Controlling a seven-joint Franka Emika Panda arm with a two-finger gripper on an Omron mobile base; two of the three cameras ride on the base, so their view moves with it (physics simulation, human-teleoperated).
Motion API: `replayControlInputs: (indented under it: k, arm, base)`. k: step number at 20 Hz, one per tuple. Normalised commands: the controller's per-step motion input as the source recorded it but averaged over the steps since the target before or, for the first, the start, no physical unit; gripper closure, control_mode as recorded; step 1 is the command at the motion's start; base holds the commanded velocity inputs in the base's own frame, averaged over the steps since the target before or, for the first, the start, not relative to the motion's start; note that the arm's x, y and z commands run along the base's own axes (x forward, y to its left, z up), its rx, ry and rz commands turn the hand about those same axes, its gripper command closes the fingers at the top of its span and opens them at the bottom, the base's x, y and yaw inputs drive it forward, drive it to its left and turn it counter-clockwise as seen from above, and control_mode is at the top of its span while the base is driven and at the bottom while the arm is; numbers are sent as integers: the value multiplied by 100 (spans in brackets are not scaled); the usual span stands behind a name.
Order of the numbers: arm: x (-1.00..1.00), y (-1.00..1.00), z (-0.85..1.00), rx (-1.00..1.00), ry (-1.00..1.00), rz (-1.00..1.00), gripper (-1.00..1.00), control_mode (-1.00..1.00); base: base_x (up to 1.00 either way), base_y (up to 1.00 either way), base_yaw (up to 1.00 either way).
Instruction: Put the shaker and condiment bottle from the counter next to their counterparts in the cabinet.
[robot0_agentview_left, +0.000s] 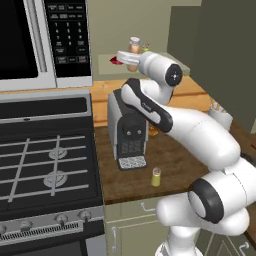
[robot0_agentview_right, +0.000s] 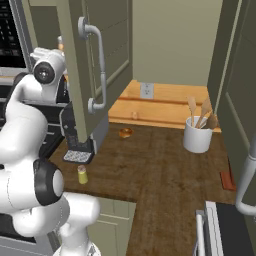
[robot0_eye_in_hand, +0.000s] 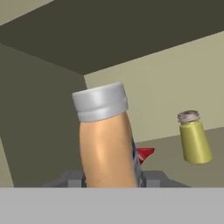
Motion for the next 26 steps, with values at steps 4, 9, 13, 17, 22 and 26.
replayControlInputs:
  k: [4, 9, 13, 17, 22, 26]
  arm:
    - [42, 7, -12, -2, 0, 0, 100, -100]
    - [34, 1, -26, 0, 0, 0, 100, -100]
    - [44, 5, -18, 0, 0, 0, 100, -100]
    - [42, 9, -20, -1, 1, 0, 100, -100]
    - [43, 10, -24, -2, 0, 0, 100, -100]
    - [43, 9, -26, -1, 0, 0, 100, -100]
  base:
    - [0, 0, 0]
    - [0, 0, 0]
    - [0, 0, 0]
    - [0, 0, 0]
    - [0, 0, 0]
    - [0, 0, 0]
